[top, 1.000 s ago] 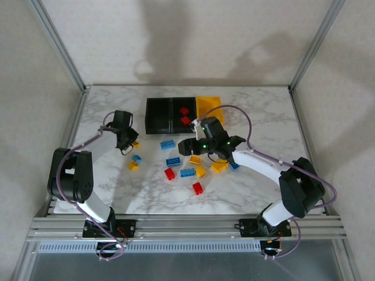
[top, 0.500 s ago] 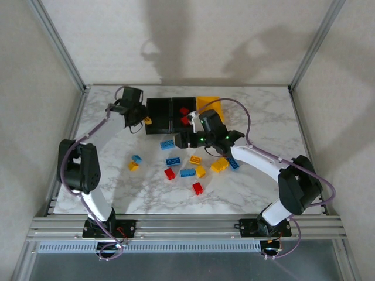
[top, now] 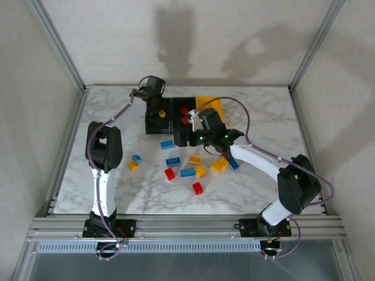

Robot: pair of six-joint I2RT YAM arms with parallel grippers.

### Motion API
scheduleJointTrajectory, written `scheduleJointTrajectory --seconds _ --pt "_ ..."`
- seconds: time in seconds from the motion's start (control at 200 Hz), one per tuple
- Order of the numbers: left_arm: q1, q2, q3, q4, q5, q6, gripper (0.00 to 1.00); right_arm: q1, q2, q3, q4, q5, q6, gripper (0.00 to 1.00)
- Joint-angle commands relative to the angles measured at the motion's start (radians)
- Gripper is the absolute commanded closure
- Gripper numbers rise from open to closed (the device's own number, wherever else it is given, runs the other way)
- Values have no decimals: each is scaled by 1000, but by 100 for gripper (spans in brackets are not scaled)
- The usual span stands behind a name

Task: Sort the legos into containers by color
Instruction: Place the lego in the container.

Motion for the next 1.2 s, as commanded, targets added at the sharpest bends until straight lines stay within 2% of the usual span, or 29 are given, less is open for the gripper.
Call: scheduleJointTrajectory --seconds 0.0,0.335,0.421,0.476,0.556,0.761,0.836,0.911,1.016,1.192 --pt "-10 25 45 -76 -56 34 89 -14 -12 14 -16 0 -6 33" --pt "-29 82 50 -78 -59 24 87 -24 -6 15 -10 -11 -7 33" --pt "-30 84 53 -82 -68 24 84 -24 -9 11 -10 -11 -7 33" --pt "-30 84 52 -83 -70 23 78 -24 -14 9 -12 -11 -6 33" --pt "-30 82 51 -88 -77 24 76 -24 -18 7 -14 -7 -8 33" --pt "-32 52 43 -88 -88 27 58 -51 -30 1 -19 3 -9 33" --pt "-32 42 43 -90 -88 30 56 -52 -35 0 -23 9 -9 32" --pt "-31 29 43 -93 -87 30 51 -53 -43 -2 -31 19 -9 32" --pt "-33 -17 28 -87 -77 29 50 -59 -57 -5 -59 46 -9 31" --pt "-45 -165 -70 -29 13 48 45 -99 -85 4 -175 138 16 31"
